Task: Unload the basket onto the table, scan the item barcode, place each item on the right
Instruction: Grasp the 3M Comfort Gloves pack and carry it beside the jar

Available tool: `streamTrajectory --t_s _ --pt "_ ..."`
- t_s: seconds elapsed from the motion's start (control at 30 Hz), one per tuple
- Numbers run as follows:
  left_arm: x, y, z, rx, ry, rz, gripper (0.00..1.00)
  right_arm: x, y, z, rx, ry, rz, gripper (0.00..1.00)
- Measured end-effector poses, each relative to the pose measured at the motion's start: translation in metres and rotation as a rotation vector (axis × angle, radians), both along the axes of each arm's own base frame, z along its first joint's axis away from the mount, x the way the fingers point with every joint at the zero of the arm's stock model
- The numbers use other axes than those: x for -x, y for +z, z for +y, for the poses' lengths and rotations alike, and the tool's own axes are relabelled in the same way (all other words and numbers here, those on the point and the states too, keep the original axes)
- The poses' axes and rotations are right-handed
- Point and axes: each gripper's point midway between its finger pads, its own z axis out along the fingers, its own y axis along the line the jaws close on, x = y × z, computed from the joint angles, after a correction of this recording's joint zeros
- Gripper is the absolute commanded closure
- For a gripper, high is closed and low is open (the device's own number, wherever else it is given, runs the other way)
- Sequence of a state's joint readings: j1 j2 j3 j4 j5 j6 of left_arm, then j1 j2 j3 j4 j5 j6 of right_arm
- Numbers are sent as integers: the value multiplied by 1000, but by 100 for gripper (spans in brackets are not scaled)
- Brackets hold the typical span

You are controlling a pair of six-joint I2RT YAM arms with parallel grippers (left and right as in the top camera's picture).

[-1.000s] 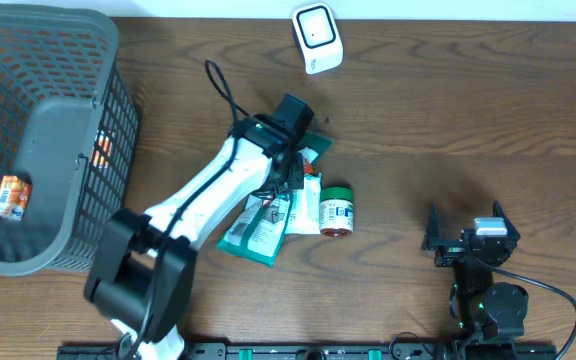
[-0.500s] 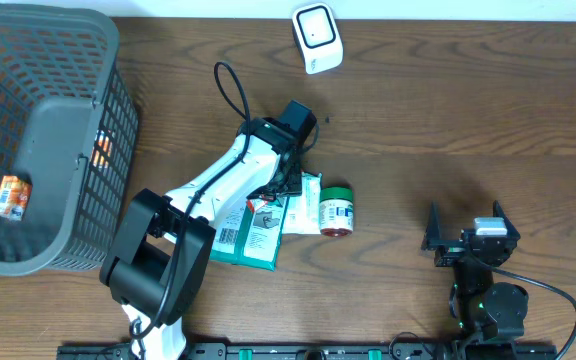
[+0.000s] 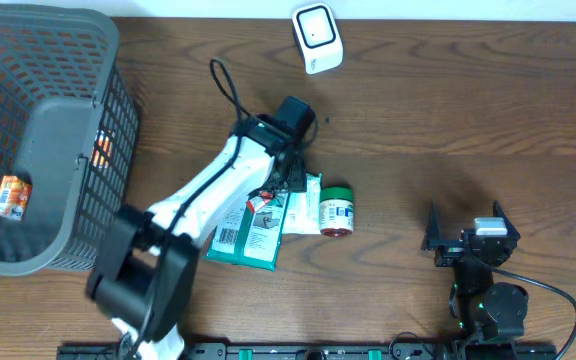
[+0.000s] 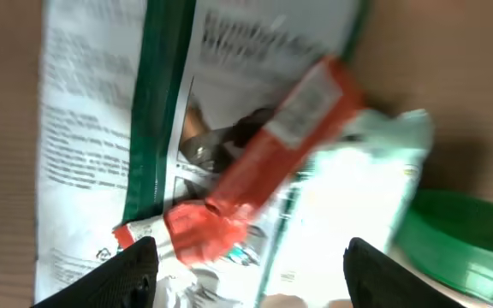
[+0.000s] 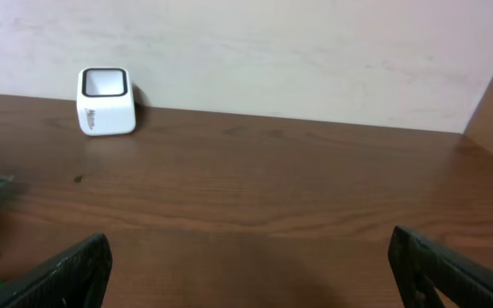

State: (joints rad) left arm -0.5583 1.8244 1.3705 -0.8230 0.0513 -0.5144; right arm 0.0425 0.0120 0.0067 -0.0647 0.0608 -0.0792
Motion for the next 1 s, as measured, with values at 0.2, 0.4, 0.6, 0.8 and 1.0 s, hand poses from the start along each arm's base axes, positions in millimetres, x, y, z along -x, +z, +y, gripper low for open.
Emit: streamTrajectory --t_s 0.2,0.4,0.6,0.8,1.0 --pt "-12 69 -5 96 -12 -182 78 0 0 0 0 0 0 1" --pt "-16 67 -2 67 -12 -195 92 0 0 0 0 0 0 1" --pt "-16 12 0 -1 -12 -104 92 0 0 0 0 0 0 1" --pt "-9 -40 5 -74 -15 15 92 0 0 0 0 0 0 1" --pt "-6 -46 7 -86 -16 34 90 0 0 0 0 0 0 1"
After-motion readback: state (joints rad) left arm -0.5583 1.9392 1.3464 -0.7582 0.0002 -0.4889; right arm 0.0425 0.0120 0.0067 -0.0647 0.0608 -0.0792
